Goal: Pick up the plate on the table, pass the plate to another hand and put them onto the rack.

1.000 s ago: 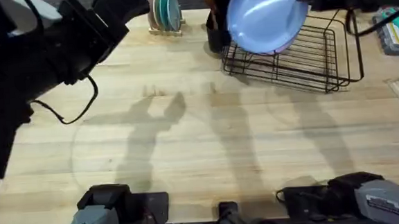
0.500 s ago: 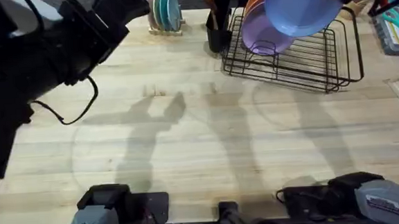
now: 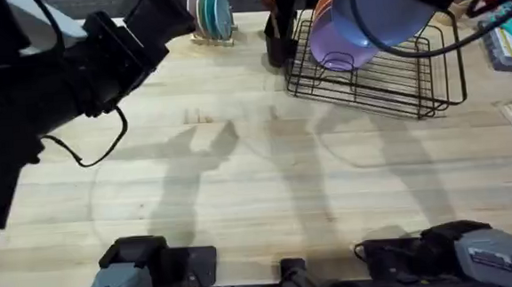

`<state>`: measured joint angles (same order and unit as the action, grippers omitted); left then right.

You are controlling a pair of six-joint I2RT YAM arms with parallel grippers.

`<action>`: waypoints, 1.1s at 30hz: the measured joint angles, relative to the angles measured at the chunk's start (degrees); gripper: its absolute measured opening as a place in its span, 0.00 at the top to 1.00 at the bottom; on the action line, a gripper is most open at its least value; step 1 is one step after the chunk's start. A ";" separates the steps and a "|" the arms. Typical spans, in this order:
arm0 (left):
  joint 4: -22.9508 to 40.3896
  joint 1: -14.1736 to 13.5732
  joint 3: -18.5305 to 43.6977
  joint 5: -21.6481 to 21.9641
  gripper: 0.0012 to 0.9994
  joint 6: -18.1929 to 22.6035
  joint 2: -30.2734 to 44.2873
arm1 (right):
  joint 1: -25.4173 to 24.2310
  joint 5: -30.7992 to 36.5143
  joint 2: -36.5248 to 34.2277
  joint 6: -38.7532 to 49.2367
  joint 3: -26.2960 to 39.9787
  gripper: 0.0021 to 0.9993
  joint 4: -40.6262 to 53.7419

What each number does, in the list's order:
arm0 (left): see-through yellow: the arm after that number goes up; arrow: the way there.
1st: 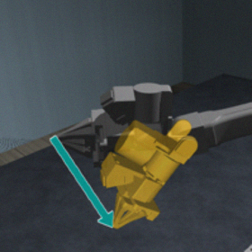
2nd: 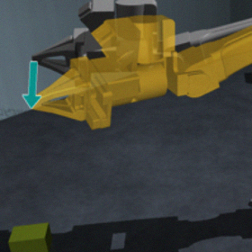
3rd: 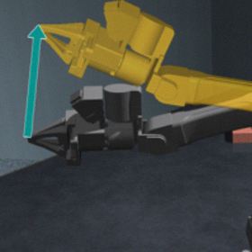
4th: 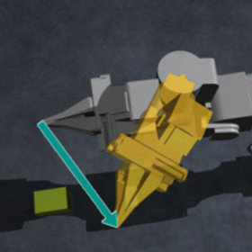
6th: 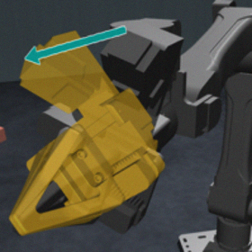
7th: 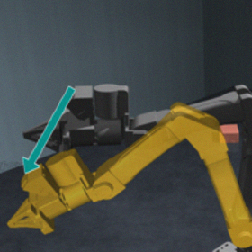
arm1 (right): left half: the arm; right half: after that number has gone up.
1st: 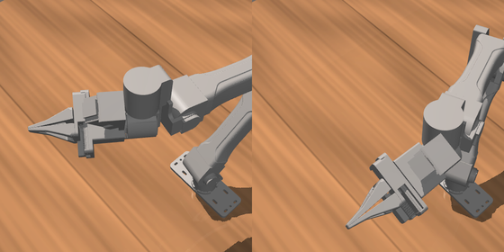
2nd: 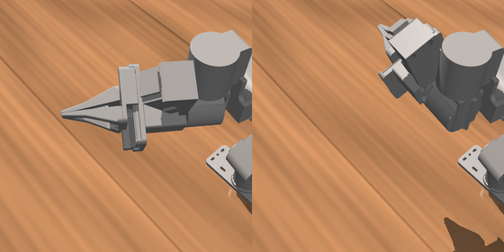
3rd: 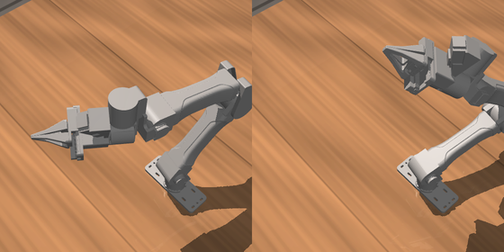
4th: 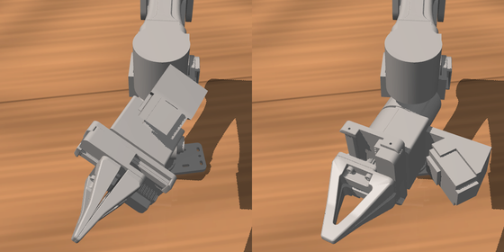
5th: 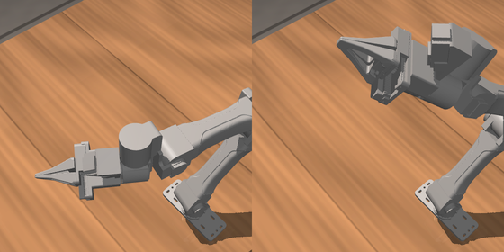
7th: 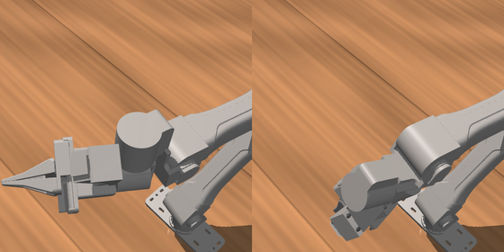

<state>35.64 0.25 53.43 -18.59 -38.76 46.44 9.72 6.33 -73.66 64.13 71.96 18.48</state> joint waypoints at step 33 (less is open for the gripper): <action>0.17 0.00 0.00 -0.02 0.01 0.02 0.00 | 0.02 -0.85 -11.71 13.51 0.00 0.97 -5.61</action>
<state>35.81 0.25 53.43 -18.61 -38.74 46.44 9.74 5.48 -85.36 77.65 71.96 12.87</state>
